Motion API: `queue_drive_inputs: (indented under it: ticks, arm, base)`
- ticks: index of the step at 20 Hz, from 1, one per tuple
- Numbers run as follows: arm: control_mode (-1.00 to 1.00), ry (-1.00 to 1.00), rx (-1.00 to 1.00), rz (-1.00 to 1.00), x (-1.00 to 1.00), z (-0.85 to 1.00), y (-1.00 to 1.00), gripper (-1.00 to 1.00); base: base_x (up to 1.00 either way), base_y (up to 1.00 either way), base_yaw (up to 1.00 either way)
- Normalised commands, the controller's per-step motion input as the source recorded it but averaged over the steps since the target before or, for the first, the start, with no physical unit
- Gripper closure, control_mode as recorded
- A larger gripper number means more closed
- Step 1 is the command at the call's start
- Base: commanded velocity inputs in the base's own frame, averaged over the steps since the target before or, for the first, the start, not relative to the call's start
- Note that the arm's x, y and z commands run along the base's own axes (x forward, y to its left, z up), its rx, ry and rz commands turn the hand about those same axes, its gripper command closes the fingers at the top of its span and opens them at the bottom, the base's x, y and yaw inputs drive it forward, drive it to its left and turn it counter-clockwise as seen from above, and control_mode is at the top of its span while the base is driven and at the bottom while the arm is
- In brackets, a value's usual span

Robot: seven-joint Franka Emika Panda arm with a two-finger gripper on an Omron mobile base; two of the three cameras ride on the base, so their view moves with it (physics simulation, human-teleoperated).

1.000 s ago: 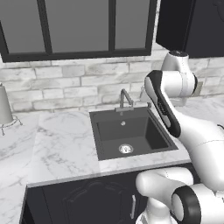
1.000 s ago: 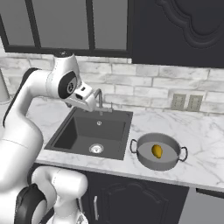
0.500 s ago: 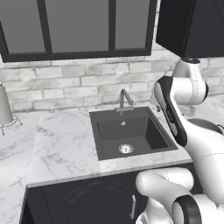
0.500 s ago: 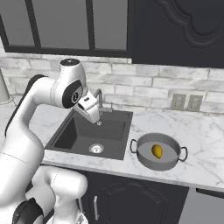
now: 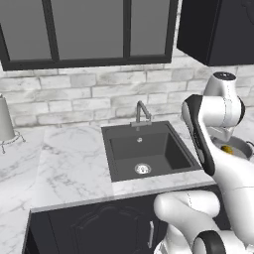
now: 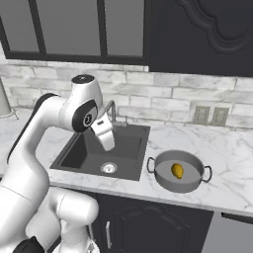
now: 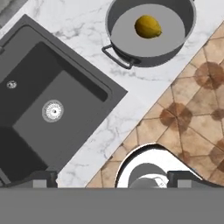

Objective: Dump the lemon from the pot into the sink. Then turn on the water and wash the lemon. Then turn off the water and put the lemon back in the pot.

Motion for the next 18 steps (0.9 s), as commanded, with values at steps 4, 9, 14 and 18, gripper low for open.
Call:
queue_drive_inputs:
  ticks: [4, 9, 14, 18]
  arm:
    - [-1.0, 0.03, 0.07, -0.23, -0.17, -0.13, -0.4, -1.0]
    - [-1.0, 0.06, 0.09, -0.18, -0.19, -0.11, -0.4, -1.0]
    - [-1.0, 0.05, 0.08, -0.15, -0.16, -0.11, -0.38, -1.0]
    - [-1.0, 0.05, 0.08, -0.12, -0.02, -0.13, -0.27, -1.0]
  base:
    - [0.0, 0.0, 0.0]
    - [0.0, 0.0, 0.0]
    - [0.0, 0.0, 0.0]
    - [0.0, 0.0, 0.0]
